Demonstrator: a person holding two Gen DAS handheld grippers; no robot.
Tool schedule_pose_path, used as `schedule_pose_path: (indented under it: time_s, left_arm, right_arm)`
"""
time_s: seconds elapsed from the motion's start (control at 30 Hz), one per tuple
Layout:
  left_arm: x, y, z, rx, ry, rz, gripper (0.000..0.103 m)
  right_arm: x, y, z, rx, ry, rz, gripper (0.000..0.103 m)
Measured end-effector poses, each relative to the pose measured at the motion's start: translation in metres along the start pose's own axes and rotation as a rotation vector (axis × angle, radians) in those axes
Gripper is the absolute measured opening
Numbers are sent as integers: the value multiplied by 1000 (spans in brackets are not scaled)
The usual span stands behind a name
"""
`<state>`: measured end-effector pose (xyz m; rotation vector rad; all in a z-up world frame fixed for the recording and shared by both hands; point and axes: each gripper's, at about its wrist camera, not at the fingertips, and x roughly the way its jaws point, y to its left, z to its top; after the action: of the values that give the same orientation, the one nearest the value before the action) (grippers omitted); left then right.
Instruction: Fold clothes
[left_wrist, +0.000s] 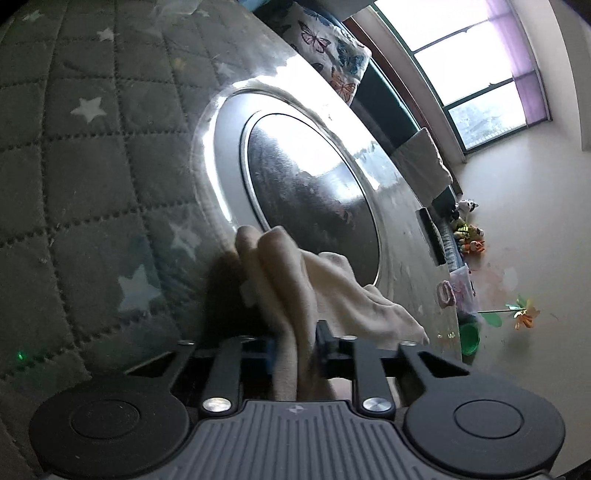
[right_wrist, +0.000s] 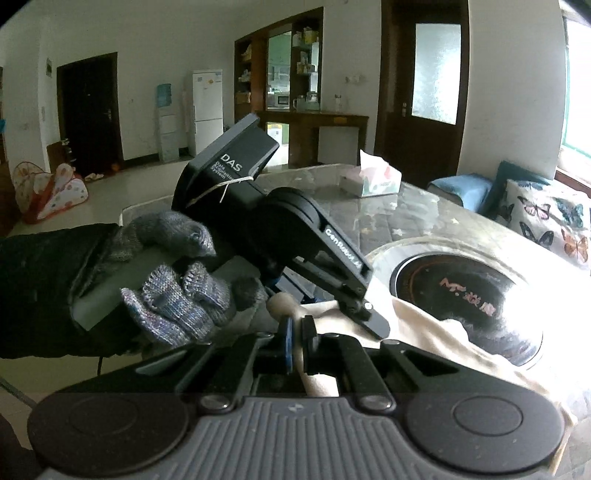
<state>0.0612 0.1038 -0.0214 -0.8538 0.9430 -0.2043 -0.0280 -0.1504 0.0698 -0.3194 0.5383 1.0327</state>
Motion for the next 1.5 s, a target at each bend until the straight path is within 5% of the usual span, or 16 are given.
schedule_pose_path:
  time_s: [0.2,0.47,0.67,0.73,0.8,0.97,1.13,1.37,1.5]
  left_arm:
    - [-3,-2,-1,20,-6,14,17]
    - [-1,-5,-4,29,-12,27,17]
    - [1,-8,-5,39,-14,42,17]
    - [2,-9,-5,41,-13,48,17]
    - [2,-10,-5,44,-13,53,17]
    - [4,-13,-6,49,-18,62,17]
    - [5,-15,-6,56,-21,76,17]
    - [5,-22,-8,73,-30,105,17]
    - [3,-32,-8,93,-40,119,17]
  right_arm:
    - [-14,-26,-8,101,-15,-56,13]
    - [-30,-111,-43,335,0,-360,18]
    - [-18,-150,-69,442,58,-409,18]
    - [-23,-153,-74,460,50,-415,24]
    - [-35,-154,-78,484,28,-426,44]
    - [-41,-168,-84,548,12,-453,55]
    - [-40,-184,-96,663,0,-395,53]
    - [-42,-192,-103,774,-42,-313,12]
    - [-50,-194,-106,814,-81,-302,9]
